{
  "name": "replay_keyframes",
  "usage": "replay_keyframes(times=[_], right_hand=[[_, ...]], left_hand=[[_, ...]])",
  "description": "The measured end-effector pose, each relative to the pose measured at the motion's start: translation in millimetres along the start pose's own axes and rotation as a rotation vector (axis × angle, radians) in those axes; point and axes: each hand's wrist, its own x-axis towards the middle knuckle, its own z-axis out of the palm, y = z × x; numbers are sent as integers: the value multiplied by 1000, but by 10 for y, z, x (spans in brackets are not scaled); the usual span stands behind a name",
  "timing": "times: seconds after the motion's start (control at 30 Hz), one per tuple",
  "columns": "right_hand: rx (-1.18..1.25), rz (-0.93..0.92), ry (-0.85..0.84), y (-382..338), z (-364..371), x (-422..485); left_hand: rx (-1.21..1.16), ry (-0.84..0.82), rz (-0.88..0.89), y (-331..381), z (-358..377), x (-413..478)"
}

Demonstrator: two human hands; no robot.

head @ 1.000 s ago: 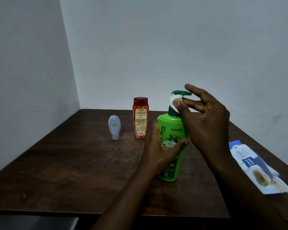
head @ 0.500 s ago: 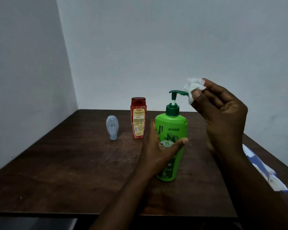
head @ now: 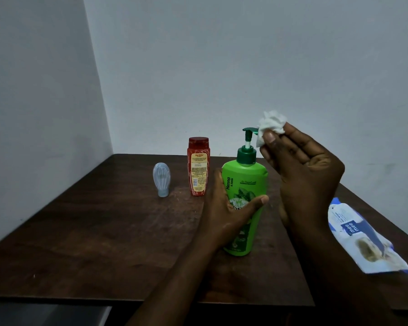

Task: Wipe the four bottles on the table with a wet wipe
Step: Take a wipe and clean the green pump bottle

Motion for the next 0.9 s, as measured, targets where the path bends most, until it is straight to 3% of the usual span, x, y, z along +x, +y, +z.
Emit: replay_keyframes(times=[0.17, 0.37, 0.5, 0.67, 0.8, 0.9], right_hand=[[-93, 60, -62, 26, -204, -26], [-220, -22, -92, -89, -331, 239], [-331, -77, -362, -256, -199, 508], [-628, -18, -765, -470, 20, 703], [-933, -88, -851, -629, 163, 797], [-1025, -45, -876, -679, 297, 856]], left_hand=[[8, -2, 6, -4, 12, 10], [19, -10, -3, -16, 5, 17], [25, -17, -19, -23, 16, 20], [27, -19, -25, -43, 7, 17], [15, -28, -26, -26, -4, 16], [2, -27, -33, -33, -8, 16]])
